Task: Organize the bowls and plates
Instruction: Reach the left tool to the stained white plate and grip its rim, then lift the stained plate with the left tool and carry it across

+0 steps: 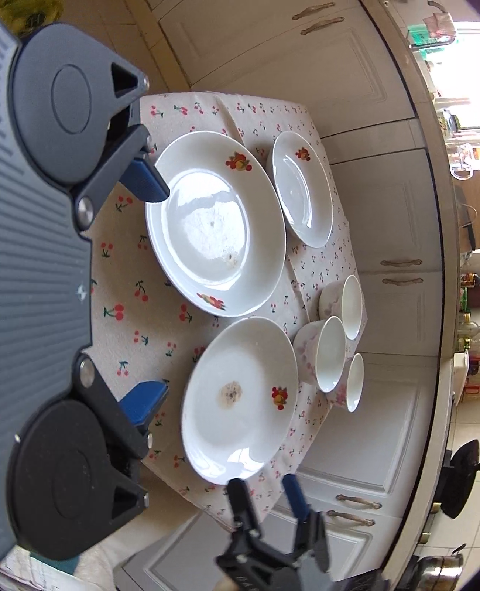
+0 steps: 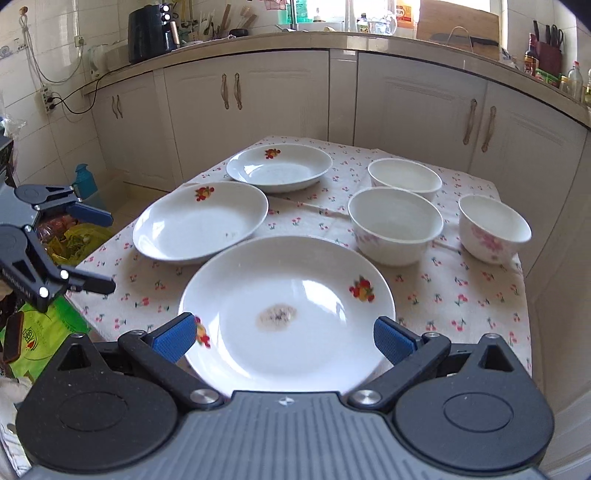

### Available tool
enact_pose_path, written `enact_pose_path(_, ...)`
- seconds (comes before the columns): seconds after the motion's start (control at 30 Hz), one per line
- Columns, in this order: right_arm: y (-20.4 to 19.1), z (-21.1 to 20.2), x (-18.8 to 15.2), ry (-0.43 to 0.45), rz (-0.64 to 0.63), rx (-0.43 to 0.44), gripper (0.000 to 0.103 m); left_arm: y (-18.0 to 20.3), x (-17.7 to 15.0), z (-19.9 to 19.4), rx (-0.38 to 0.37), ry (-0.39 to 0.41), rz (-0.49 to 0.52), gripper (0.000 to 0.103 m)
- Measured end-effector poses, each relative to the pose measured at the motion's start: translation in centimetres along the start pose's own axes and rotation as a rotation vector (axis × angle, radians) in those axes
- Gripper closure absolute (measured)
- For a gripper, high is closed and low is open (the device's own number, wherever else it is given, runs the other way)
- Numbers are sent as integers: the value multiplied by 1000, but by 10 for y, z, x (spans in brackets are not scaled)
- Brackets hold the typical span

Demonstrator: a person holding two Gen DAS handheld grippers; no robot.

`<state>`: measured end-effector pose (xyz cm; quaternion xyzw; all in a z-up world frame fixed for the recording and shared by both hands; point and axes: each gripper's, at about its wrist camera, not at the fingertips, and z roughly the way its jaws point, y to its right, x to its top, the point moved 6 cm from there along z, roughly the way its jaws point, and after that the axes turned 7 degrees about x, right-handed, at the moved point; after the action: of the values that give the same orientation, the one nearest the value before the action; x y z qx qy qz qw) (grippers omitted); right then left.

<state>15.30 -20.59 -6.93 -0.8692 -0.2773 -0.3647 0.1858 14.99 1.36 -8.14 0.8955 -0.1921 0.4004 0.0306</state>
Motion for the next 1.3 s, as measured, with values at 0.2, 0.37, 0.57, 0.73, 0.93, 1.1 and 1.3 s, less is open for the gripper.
enact_pose_path(0.2, 3, 0, -42, -17, -8, 3, 0, 20, 22, -3, 37, 57, 10, 1)
enact_pose_path(0.37, 3, 14, -58, -19, -40, -18, 0, 40, 41, 6, -3, 63, 54, 1)
enact_pose_path(0.57, 5, 27, -63, -20, -70, -25, 0, 57, 56, 28, -40, 41, 86, 1)
enact_pose_path(0.73, 6, 31, -64, -16, -70, -11, 0, 64, 69, 44, -25, 53, 132, 1)
enact_pose_path(0.93, 5, 32, -65, 10, -51, -29, 0, 69, 85, 60, -98, 38, 144, 1)
enact_pose_path(1.1, 5, 31, -66, 29, -50, -36, 0, 74, 94, 77, -134, 2, 163, 1)
enact_pose_path(1.3, 4, 28, -71, 80, -50, -48, 0, 83, 99, 95, -179, -46, 243, 1)
